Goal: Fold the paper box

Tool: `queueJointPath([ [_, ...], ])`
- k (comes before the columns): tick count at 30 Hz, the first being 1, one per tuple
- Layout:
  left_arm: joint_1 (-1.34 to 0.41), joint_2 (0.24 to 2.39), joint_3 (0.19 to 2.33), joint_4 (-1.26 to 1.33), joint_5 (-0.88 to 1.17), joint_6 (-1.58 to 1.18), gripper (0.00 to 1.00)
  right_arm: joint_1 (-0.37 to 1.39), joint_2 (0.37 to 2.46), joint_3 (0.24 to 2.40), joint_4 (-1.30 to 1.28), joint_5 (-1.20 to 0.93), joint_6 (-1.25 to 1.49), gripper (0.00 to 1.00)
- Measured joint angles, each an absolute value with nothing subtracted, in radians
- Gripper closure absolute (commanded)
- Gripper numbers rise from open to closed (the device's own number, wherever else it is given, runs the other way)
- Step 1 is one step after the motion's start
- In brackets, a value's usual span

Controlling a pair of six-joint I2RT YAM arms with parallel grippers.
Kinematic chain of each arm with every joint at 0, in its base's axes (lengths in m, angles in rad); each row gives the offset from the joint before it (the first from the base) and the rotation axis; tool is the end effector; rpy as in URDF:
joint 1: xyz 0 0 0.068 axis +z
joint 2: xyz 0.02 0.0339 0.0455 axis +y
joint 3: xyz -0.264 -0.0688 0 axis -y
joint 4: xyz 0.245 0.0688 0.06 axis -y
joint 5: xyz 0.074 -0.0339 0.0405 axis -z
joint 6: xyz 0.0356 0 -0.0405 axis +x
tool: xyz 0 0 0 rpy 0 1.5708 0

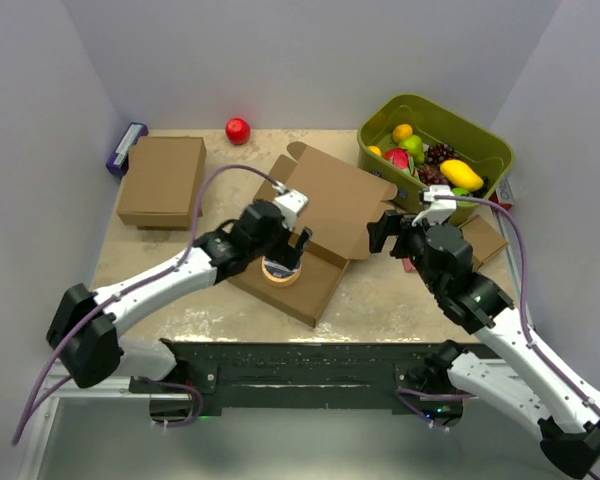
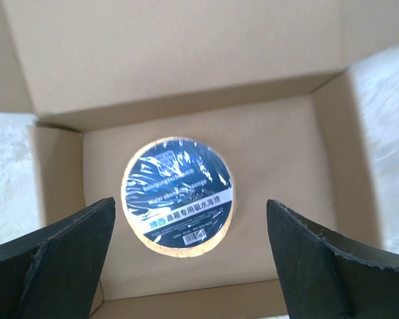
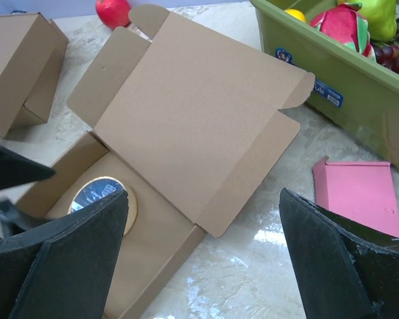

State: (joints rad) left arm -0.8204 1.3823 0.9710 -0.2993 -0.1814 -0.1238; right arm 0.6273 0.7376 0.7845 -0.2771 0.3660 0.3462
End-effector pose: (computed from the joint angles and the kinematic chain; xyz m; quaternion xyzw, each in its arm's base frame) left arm 0.2104 -0.2163 0.2588 0.2734 0.8637 -0.1155 0.4073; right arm 0.1459 0.0900 0.3380 0.0040 0.7788 0.1597 0.6066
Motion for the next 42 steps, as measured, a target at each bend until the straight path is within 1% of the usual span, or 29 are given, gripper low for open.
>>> queueJointPath([
  [2,-0.754,1.329,0.992,-0.292,-0.120,-0.141,0.01,0.627,0.736,0.802,-0.302,0.383,0.365,0.04],
  [6,-0.514,1.256,1.071,-0.242,0.004,-0.199,0.00,0.627,0.705,0.814,-0.331,0.434,0.408,0.06],
  [9,-0.372,1.267,1.151,-0.184,0.113,-0.256,0.00,0.627,0.717,0.824,-0.340,0.458,0.439,0.06],
  [12,-0.264,1.320,1.196,-0.099,0.291,-0.345,0.01,0.606,0.779,0.826,-0.316,0.445,0.447,0.08],
  [14,-0.209,1.367,1.195,-0.039,0.405,-0.407,0.01,0.557,0.833,0.808,-0.272,0.374,0.450,0.09],
  [17,-0.141,1.416,1.126,0.041,0.519,-0.469,0.02,0.403,0.883,0.772,-0.236,0.273,0.461,0.10],
  [19,-0.113,1.417,1.072,0.044,0.548,-0.480,0.04,0.311,0.916,0.755,-0.213,0.191,0.472,0.12],
  [23,-0.097,1.416,1.045,0.024,0.546,-0.456,0.06,0.217,1.010,0.751,-0.141,0.068,0.489,0.16],
  [26,-0.098,1.406,1.045,0.018,0.525,-0.422,0.07,0.202,1.096,0.751,-0.090,0.006,0.504,0.20],
  [33,-0.097,1.385,1.045,0.006,0.465,-0.364,0.07,0.200,1.250,0.746,0.014,-0.038,0.525,0.29],
  [39,-0.097,1.384,1.045,0.001,0.457,-0.346,0.12,0.200,1.340,0.733,0.109,-0.082,0.529,0.59],
  [40,-0.097,1.384,1.045,0.000,0.458,-0.344,0.13,0.200,1.354,0.732,0.124,-0.096,0.525,0.73],
  [42,-0.097,1.384,1.045,-0.002,0.459,-0.337,0.12,0.200,1.373,0.729,0.150,-0.116,0.515,0.81],
])
